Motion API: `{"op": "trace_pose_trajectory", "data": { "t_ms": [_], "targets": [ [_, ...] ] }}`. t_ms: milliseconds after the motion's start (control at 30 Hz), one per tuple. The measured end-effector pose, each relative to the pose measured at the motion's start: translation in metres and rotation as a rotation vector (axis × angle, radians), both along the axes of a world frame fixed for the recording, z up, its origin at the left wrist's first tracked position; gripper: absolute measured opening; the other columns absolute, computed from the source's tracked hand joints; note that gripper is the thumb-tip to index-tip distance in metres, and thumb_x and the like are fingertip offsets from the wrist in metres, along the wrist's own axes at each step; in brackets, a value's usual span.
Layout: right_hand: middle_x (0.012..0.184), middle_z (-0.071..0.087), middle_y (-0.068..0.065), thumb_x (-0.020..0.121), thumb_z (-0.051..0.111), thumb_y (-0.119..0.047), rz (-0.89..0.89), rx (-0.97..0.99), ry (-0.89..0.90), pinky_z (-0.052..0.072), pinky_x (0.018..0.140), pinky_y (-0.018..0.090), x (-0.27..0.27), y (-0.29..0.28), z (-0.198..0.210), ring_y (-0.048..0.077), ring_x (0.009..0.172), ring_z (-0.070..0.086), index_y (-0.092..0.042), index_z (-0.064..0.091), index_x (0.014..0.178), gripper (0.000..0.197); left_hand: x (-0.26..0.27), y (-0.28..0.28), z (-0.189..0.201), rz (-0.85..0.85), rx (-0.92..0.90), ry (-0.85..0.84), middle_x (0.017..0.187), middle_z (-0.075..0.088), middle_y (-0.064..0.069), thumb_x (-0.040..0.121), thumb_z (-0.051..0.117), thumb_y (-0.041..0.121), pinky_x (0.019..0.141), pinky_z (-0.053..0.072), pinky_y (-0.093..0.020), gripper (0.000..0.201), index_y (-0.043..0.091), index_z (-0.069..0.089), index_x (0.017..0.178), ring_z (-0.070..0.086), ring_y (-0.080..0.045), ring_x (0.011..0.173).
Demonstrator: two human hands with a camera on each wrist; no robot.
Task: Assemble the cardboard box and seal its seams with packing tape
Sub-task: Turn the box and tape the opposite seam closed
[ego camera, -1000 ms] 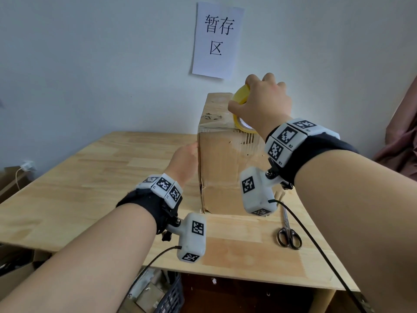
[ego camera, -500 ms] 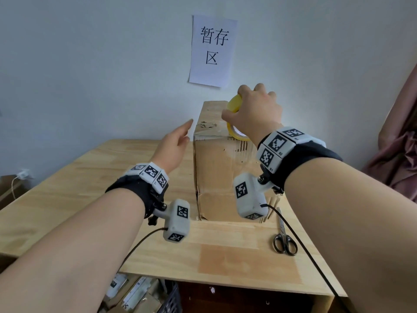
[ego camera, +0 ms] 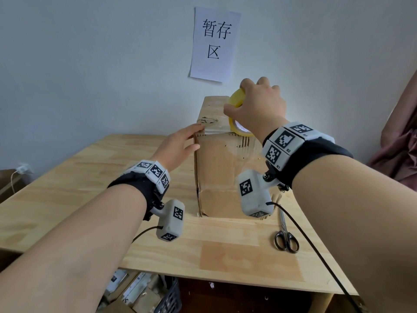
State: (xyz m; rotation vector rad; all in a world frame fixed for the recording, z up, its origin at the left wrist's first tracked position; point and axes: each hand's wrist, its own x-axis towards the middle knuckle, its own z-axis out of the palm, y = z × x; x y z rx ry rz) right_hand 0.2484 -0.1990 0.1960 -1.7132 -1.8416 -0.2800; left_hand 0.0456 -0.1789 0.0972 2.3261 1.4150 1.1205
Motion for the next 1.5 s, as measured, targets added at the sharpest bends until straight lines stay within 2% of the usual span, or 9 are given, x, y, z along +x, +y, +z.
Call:
{"op": "trace_pose_trajectory", "data": {
  "t_ms": [233,367,567,700,767,967,1133,1333,1500],
  "targets": [
    [0.116,0.048,0.008,0.081,0.055,-0.053,0.009,0.000,0.023,0.042,0.076,0.039,0.000,0.001,0.000,0.032,0.105,0.046,-0.020,0.050,0.124,0.054,-0.003,-0.001,0.001,0.025,-0.017,0.022,0.138,0.050,0.009,0.089,0.063,0.015,0.102,0.040,-0.030,0.055,0.029,0.042,0.138,0.053,-0.009,0.118],
    [0.115,0.048,0.008,0.081,0.055,-0.052,0.004,-0.004,0.025,0.040,0.073,0.038,0.000,0.001,0.002,0.032,0.104,0.045,-0.020,0.051,0.123,0.053,-0.003,0.004,0.009,-0.020,-0.028,-0.151,0.124,0.060,0.008,0.090,0.061,0.013,0.103,0.043,-0.035,0.037,0.021,0.056,0.126,0.060,-0.008,0.107],
    [0.114,0.048,0.007,0.081,0.055,-0.053,0.006,-0.001,0.033,0.042,0.073,0.039,0.003,0.002,0.001,0.031,0.104,0.045,-0.020,0.050,0.123,0.054,0.001,0.002,0.006,-0.066,-0.027,-0.186,0.122,0.058,0.010,0.093,0.055,0.008,0.097,0.039,-0.022,0.022,0.028,0.046,0.090,0.057,-0.007,0.113],
    [0.113,0.047,0.007,0.080,0.056,-0.053,0.004,0.000,0.024,0.045,0.075,0.040,0.003,0.002,0.000,0.031,0.103,0.045,-0.021,0.050,0.123,0.054,0.001,0.004,0.007,-0.057,-0.016,-0.150,0.117,0.062,0.004,0.095,0.051,0.013,0.099,0.045,-0.034,0.026,0.036,0.047,0.083,0.059,-0.012,0.113],
    [0.112,0.047,0.007,0.080,0.056,-0.053,-0.001,0.002,0.027,0.046,0.076,0.041,0.002,0.002,0.000,0.031,0.103,0.046,-0.021,0.050,0.123,0.054,0.000,0.005,0.006,-0.039,-0.002,-0.082,0.106,0.063,-0.003,0.096,0.048,0.018,0.091,0.047,-0.044,0.031,0.044,0.043,0.080,0.061,-0.022,0.095],
    [0.113,0.048,0.007,0.080,0.056,-0.053,-0.021,0.013,0.017,0.044,0.074,0.039,0.000,0.001,-0.001,0.032,0.103,0.046,-0.020,0.051,0.122,0.054,-0.002,0.002,0.010,-0.030,-0.032,0.030,0.098,0.053,-0.003,0.098,0.043,0.026,0.086,0.049,-0.050,0.027,0.049,0.036,0.087,0.050,-0.019,0.086],
    [0.113,0.047,0.006,0.079,0.056,-0.059,-0.016,0.007,0.007,0.044,0.072,0.038,0.005,0.000,-0.001,0.031,0.104,0.046,-0.018,0.049,0.121,0.058,0.002,0.001,0.013,0.046,0.014,0.108,0.136,0.055,0.001,0.095,0.055,0.020,0.107,0.037,-0.038,0.042,0.024,0.048,0.136,0.051,-0.018,0.126],
    [0.112,0.046,0.006,0.079,0.058,-0.060,-0.009,-0.010,0.040,0.041,0.069,0.037,0.008,0.000,0.001,0.031,0.103,0.046,-0.018,0.047,0.121,0.061,0.007,-0.002,0.013,0.058,0.110,0.033,0.135,0.055,0.000,0.096,0.053,0.024,0.109,0.036,-0.035,0.031,0.022,0.062,0.125,0.053,-0.014,0.124],
    [0.114,0.045,0.006,0.077,0.059,-0.059,-0.022,-0.010,0.046,0.043,0.069,0.037,0.005,-0.001,-0.001,0.031,0.101,0.047,-0.019,0.047,0.121,0.061,0.008,-0.008,0.011,0.064,0.114,0.056,0.127,0.061,-0.004,0.094,0.057,0.030,0.103,0.040,-0.040,0.041,0.026,0.052,0.135,0.059,-0.022,0.113]
  ]
}}
